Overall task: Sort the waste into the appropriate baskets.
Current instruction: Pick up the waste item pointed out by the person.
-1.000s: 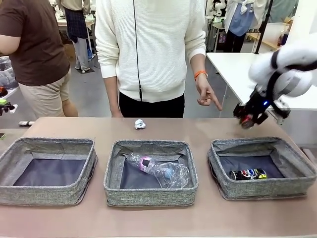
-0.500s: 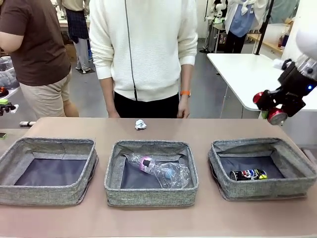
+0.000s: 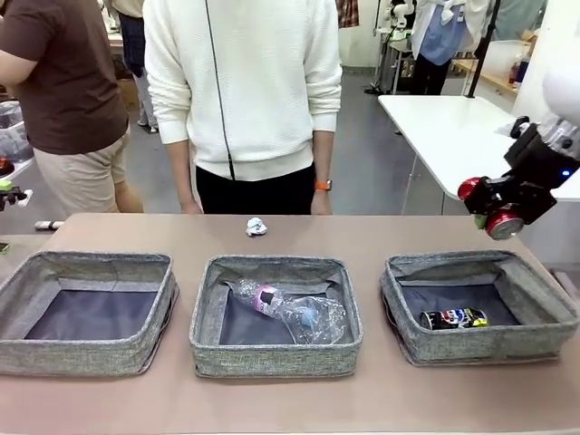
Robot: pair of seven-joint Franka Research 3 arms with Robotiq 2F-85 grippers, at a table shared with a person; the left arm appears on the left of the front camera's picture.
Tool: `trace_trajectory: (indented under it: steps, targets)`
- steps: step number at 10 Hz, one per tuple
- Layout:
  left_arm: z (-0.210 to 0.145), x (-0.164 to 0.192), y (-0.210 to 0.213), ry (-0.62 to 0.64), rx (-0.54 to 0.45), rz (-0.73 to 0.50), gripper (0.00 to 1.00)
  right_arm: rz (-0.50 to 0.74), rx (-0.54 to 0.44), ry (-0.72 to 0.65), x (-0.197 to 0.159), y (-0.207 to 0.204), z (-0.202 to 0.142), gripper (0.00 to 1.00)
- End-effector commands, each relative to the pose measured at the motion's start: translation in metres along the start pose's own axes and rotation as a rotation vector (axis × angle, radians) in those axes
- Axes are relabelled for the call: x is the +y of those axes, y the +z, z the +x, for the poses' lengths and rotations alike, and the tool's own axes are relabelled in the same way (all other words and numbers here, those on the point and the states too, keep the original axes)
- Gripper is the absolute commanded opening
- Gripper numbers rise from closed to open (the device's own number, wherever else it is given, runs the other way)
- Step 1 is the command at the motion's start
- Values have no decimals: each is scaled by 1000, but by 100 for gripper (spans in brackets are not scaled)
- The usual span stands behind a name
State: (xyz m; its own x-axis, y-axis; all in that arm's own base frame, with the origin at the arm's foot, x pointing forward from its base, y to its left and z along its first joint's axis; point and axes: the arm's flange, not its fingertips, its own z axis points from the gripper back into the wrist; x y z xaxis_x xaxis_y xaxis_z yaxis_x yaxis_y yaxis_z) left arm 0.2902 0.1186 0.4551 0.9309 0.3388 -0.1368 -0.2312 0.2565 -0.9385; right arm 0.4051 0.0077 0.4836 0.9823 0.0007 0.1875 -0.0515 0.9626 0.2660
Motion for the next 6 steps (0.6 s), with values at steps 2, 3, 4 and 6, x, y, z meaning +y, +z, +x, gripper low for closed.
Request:
trace_trajectory:
  steps: [2, 3, 4, 6]
  targets:
    - [-3, -4, -2, 8, -2, -22, 100, -157, 12, 44, 66, 14, 1, 26]
    - [-3, -4, -2, 8, -2, -22, 100, -281, 43, 42, 111, 40, 3, 26]
    - [-3, -4, -2, 8, -2, -22, 100, -372, 71, -7, 150, 57, 1, 26]
    - [-3, -4, -2, 8, -2, -22, 100, -301, 76, -28, 228, 82, -9, 26]
